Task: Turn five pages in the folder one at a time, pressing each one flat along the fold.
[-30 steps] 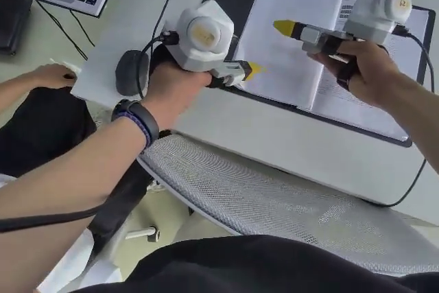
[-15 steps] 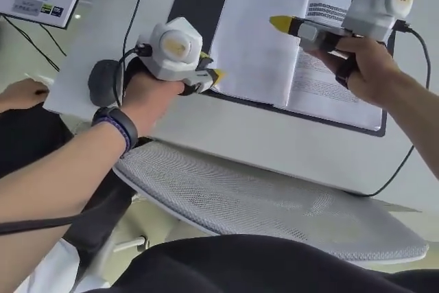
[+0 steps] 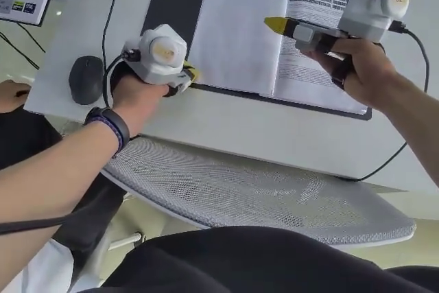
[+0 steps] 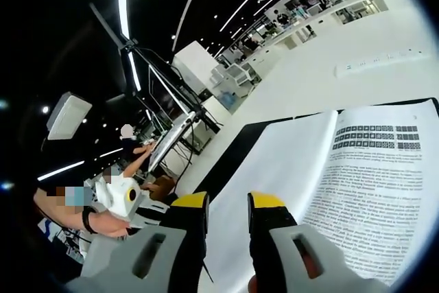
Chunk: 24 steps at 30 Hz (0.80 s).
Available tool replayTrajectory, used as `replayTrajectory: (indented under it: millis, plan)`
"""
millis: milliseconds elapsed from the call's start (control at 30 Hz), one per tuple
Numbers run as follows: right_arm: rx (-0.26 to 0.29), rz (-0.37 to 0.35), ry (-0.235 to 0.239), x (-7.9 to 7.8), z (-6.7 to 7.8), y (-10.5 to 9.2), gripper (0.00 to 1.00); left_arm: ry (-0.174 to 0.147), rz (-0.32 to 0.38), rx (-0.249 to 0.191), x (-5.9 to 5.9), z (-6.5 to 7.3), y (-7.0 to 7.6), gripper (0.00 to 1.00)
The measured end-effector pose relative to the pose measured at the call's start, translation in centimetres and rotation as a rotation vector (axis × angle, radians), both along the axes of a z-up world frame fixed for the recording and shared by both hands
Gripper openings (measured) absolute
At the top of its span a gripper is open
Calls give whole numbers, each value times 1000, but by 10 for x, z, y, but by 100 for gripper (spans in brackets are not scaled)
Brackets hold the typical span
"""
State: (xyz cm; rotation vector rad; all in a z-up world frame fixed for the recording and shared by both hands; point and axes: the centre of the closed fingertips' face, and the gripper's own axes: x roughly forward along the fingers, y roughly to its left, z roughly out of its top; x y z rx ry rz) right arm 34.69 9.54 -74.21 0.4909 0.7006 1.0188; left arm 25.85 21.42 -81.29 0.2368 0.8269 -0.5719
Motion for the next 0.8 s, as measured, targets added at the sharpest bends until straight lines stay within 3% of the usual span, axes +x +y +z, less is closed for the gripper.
replayTrajectory:
  millis: [200, 500, 633, 800]
  plan:
    - [-14, 13, -9, 6, 1, -4, 21, -1, 13, -3, -1, 1, 0, 0]
    - [-23, -2, -43, 44, 6, -16, 20, 5, 26, -9, -1, 0, 0, 1]
    - [-39, 16, -55, 57, -2, -16, 20, 13, 22, -1, -1, 0, 0, 1]
    - [-44, 15, -26, 66, -23, -18, 18, 12, 33, -2, 0, 0, 1, 0]
